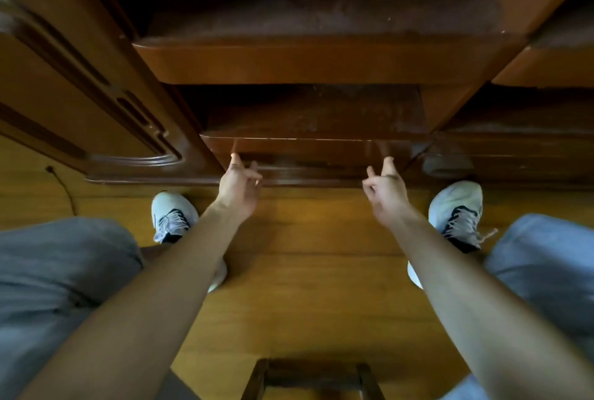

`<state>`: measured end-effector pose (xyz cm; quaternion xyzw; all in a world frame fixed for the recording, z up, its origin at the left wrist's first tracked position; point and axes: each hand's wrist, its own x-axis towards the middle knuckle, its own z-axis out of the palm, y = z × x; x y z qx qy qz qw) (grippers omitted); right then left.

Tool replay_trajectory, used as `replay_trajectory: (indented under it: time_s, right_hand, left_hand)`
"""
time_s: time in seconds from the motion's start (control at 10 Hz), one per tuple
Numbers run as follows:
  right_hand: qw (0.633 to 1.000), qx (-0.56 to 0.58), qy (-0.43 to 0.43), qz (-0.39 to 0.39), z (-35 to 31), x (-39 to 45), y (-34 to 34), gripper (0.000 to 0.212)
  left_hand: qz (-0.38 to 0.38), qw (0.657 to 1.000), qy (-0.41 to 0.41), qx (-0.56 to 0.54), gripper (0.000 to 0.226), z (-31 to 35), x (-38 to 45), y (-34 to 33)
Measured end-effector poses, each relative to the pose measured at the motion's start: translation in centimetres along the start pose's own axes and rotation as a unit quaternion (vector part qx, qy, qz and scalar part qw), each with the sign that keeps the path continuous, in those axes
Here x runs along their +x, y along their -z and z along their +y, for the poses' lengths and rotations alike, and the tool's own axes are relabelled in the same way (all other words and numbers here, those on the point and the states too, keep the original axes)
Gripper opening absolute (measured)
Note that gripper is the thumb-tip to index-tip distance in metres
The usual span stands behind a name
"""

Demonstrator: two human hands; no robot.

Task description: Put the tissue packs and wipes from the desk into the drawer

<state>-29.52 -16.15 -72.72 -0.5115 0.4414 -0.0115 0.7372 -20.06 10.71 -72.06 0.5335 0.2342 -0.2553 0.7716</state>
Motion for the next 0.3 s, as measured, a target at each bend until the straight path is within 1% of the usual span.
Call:
replay_trajectory:
  time_s: [0.1, 0.2, 0.3]
  right_hand:
    - [0.990, -0.127, 0.014, -0.052, -1.3, -1.6, 2.3, 0.083]
    - [0.967, -0.243, 0.048, -0.065, -2.7, -4.5, 3.4, 0.056]
    - [0.940, -0.267, 0.197, -0.078, -6.0, -8.4, 2.6, 0.038]
  left_hand:
    - [-0.013, 0.992, 0.004, 0.128, 0.085, 1.7, -1.5, 1.0]
    - [0.018, 0.943, 0.001, 0.332, 0.070, 3.3, -3.9, 1.1]
    - [-0.011, 0.863, -0.059, 0.502, 0.077, 5.4, -7.0, 1.6]
